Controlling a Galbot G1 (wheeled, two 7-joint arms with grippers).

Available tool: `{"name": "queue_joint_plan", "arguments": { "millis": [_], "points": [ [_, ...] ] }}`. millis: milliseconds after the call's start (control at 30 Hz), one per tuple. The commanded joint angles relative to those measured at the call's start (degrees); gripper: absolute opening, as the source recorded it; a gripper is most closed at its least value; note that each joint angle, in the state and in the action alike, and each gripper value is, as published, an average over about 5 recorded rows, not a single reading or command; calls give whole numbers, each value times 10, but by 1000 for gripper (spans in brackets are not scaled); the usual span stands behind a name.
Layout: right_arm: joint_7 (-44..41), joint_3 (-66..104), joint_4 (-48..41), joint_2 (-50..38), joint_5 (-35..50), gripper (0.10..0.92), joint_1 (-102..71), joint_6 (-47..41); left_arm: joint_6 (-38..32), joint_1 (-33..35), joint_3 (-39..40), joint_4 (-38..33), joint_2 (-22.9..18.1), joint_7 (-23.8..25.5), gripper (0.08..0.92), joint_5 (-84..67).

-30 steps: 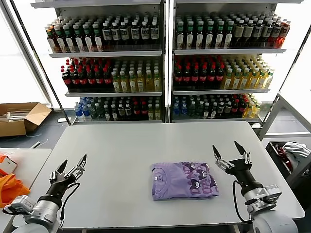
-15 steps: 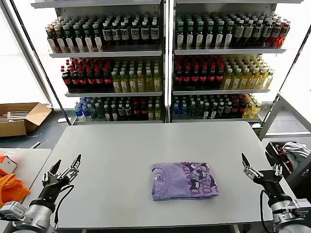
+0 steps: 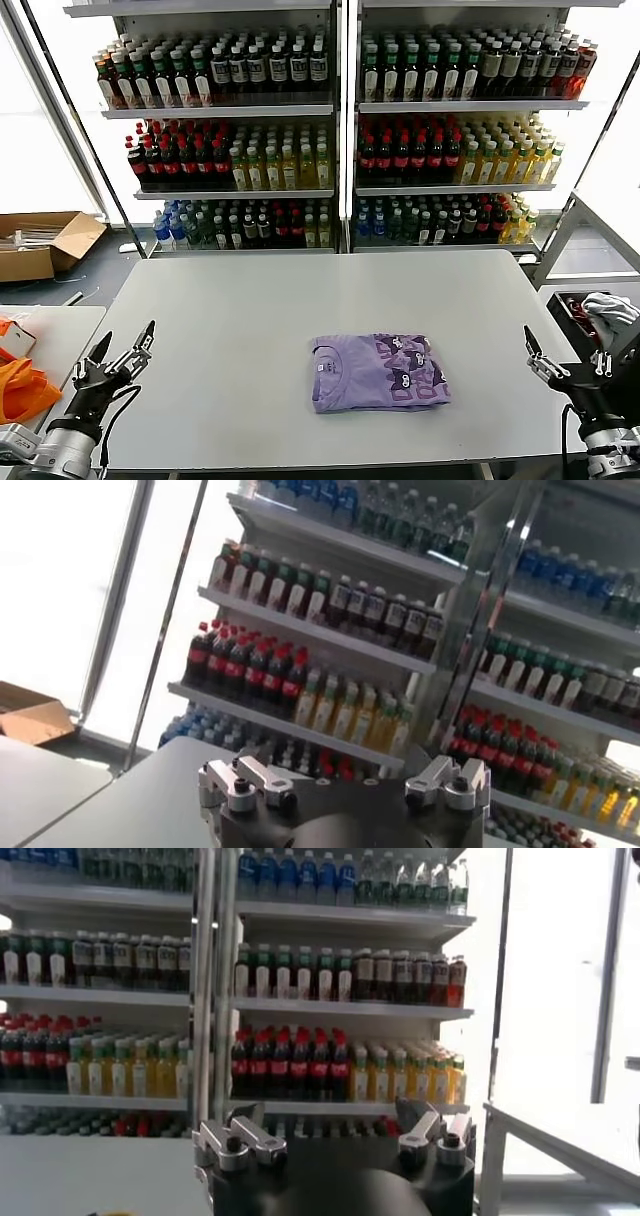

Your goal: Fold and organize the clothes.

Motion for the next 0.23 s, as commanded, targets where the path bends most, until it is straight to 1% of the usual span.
{"name": "queue_joint_plan", "arguments": {
  "millis": [33, 233],
  "points": [
    [-10, 17, 15, 3, 3, 823, -15, 2, -3, 6, -10, -4, -9, 3, 822, 3],
    [-11, 15, 21, 5, 3, 823, -15, 0, -5, 9, -12, -6, -10, 4, 823, 3]
  ]
}}
